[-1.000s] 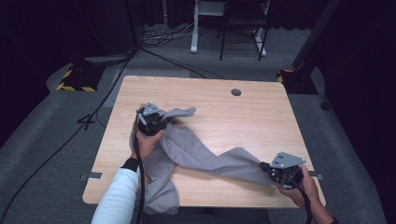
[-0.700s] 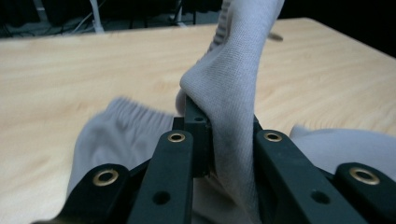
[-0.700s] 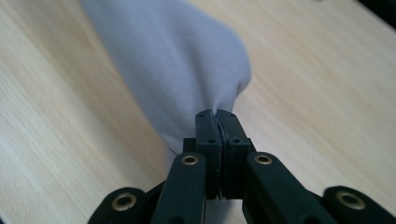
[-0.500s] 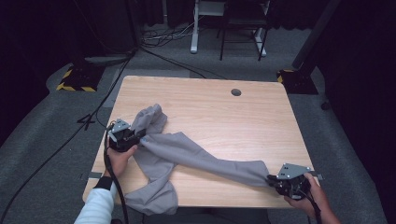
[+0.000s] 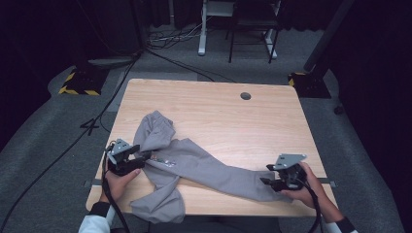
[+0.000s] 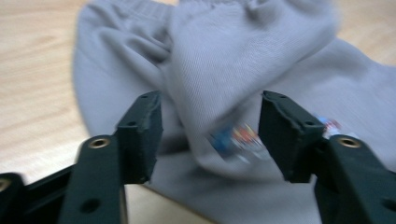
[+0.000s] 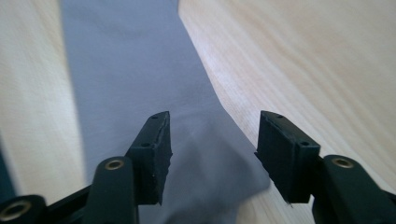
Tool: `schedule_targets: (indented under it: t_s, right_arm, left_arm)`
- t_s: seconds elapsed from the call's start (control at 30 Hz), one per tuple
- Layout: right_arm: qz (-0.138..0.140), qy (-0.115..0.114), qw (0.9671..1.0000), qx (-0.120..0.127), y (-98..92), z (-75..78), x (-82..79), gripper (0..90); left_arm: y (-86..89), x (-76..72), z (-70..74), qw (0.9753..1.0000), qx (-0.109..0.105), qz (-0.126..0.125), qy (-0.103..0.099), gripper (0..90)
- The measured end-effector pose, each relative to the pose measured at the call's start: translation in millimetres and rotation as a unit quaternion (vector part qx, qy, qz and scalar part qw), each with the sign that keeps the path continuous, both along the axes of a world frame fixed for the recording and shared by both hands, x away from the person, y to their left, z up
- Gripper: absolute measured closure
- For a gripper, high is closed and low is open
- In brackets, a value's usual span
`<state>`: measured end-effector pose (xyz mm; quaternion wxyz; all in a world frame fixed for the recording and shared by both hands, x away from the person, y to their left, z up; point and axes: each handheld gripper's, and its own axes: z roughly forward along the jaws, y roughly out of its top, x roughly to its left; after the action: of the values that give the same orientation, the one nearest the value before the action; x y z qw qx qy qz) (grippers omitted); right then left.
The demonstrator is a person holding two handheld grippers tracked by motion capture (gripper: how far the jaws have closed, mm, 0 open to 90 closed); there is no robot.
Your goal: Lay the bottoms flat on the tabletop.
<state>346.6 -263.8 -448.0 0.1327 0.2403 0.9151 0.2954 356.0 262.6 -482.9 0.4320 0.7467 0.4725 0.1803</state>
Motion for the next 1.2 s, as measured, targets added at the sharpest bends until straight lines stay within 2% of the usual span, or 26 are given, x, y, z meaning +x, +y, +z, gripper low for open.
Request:
schedule_targets:
  t_s: [0.03, 0.07, 0.13, 0.17, 0.2, 0.23, 0.27, 0.3, 0.33, 0.4, 0.47, 0.5, 0.53, 0.57, 0.63, 0.67, 0.7, 0.73, 0.8, 0.87, 0.93, 0.97, 1.0, 1.03, 1.1, 1.2]
  right_arm:
    - [0.002, 0.01, 0.9999, -0.011, 3.6, -7.0, 6.9, 44.2]
    - [-0.001, 0.016, 0.9997, -0.016, 5.2, -12.0, 11.4, 44.3]
    - [0.008, 0.047, 0.9987, -0.02, 5.8, -23.2, 19.8, 47.6]
    - [0.011, 0.053, 0.9981, -0.028, 5.5, -27.5, 21.0, 54.7]
    - [0.015, 0.052, 0.9984, -0.02, 3.8, -26.9, 19.5, 65.9]
    - [0.017, 0.05, 0.9983, -0.023, 3.6, -26.4, 18.8, 68.7]
    - [0.021, 0.039, 0.9985, -0.032, 3.7, -24.9, 16.5, 76.9]
    - [0.021, 0.034, 0.9986, -0.033, 3.6, -23.7, 15.2, 79.7]
    - [0.017, 0.028, 0.9989, -0.034, 3.1, -21.9, 14.7, 82.3]
    - [-0.004, 0.01, 0.9992, -0.037, -0.8, -18.1, 16.1, 83.9]
    - [-0.035, 0.001, 0.9992, -0.022, -9.8, -14.6, 20.1, 84.3]
    - [-0.049, -0.007, 0.9986, -0.021, -14.9, -13.3, 22.0, 84.6]
    - [-0.064, -0.014, 0.9976, -0.023, -19.2, -12.3, 23.0, 84.8]
    - [-0.077, -0.02, 0.9965, -0.024, -24.5, -11.3, 24.8, 84.7]
    - [-0.111, -0.016, 0.9937, -0.002, -37.4, -9.5, 29.5, 84.7]
    - [-0.122, -0.021, 0.9924, -0.001, -41.6, -9.3, 30.6, 84.6]
    - [-0.129, -0.024, 0.9914, 0.002, -44.9, -9.1, 31.0, 84.6]
    - [-0.13, -0.025, 0.9912, 0.006, -47.3, -9.1, 30.9, 84.3]
    - [-0.13, -0.028, 0.9911, 0.007, -49.4, -8.7, 30.4, 84.3]
    - [-0.134, -0.036, 0.9904, -0.001, -49.3, -7.7, 30.2, 84.3]
    - [-0.143, -0.042, 0.9888, -0.004, -49.8, -6.8, 31.1, 84.3]
    - [-0.149, -0.044, 0.9878, -0.004, -50.4, -6.6, 31.7, 84.3]
    - [-0.153, -0.043, 0.9873, -0.001, -51.8, -6.9, 32.5, 84.4]
    - [-0.158, -0.043, 0.9866, -0.003, -52.7, -8.0, 33.2, 84.4]
    - [-0.17, -0.044, 0.9844, -0.012, -55.8, -10.7, 34.9, 84.4]
    - [-0.196, -0.042, 0.9797, -0.014, -62.2, -15.7, 39.9, 84.6]
  left_arm:
    - [-1.3, -1.6, -1.2, 1.0, 0.003, -0.001, 0.002, 39.8]
    - [-3.4, -3.0, -3.2, 0.9999, 0.016, 0.0, 0.003, 39.7]
    - [-4.7, -1.7, -6.8, 0.9997, 0.024, -0.005, 0.009, 39.9]
    - [-5.1, 0.4, -9.3, 0.9994, 0.033, 0.005, 0.013, 40.7]
    - [-5.2, 1.5, -10.5, 0.9992, 0.036, 0.009, 0.013, 40.6]
    - [-4.0, 5.1, -13.2, 0.9989, 0.04, 0.017, 0.017, 40.5]
    - [-3.3, 7.6, -14.9, 0.9986, 0.043, 0.025, 0.018, 40.5]
    - [-3.2, 10.8, -16.2, 0.9976, 0.049, 0.044, 0.021, 40.2]
    - [-2.8, 14.4, -16.6, 0.9963, 0.055, 0.061, 0.024, 40.0]
    - [-5.6, 19.5, -17.2, 0.9945, 0.066, 0.075, 0.029, 40.4]
    - [-12.6, 23.9, -18.3, 0.9932, 0.087, 0.072, 0.029, 40.6]
    - [-17.0, 26.2, -18.8, 0.9922, 0.099, 0.068, 0.032, 40.9]
    - [-20.1, 27.2, -18.6, 0.9924, 0.101, 0.066, 0.026, 40.7]
    - [-22.0, 28.9, -18.4, 0.9931, 0.096, 0.061, 0.026, 40.5]
    - [-24.9, 28.9, -16.6, 0.9944, 0.088, 0.054, 0.019, 39.0]
    - [-24.6, 27.3, -14.1, 0.996, 0.075, 0.049, 0.008, 38.0]
    - [-23.0, 24.4, -10.5, 0.9979, 0.05, 0.042, -0.005, 37.6]
    - [-21.0, 22.2, -7.1, 0.9988, 0.033, 0.033, -0.019, 38.2]
    - [-17.6, 16.6, 2.7, 0.9983, 0.001, 0.027, -0.051, 37.9]
    - [-17.5, 19.4, 6.8, 0.9978, 0.012, 0.043, -0.05, 36.7]
    - [-17.5, 22.6, 8.0, 0.9972, 0.001, 0.051, -0.054, 34.8]
    - [-17.2, 24.3, 8.9, 0.9976, -0.006, 0.043, -0.053, 34.5]
    - [-17.0, 25.0, 9.8, 0.9974, -0.02, 0.033, -0.061, 34.3]
    - [-17.2, 25.5, 11.9, 0.9973, -0.024, 0.024, -0.066, 34.3]
    - [-16.1, 27.1, 13.4, 0.9957, -0.059, -0.014, -0.071, 34.0]
    - [-26.7, 31.8, 14.9, 0.997, -0.035, -0.022, -0.066, 31.9]
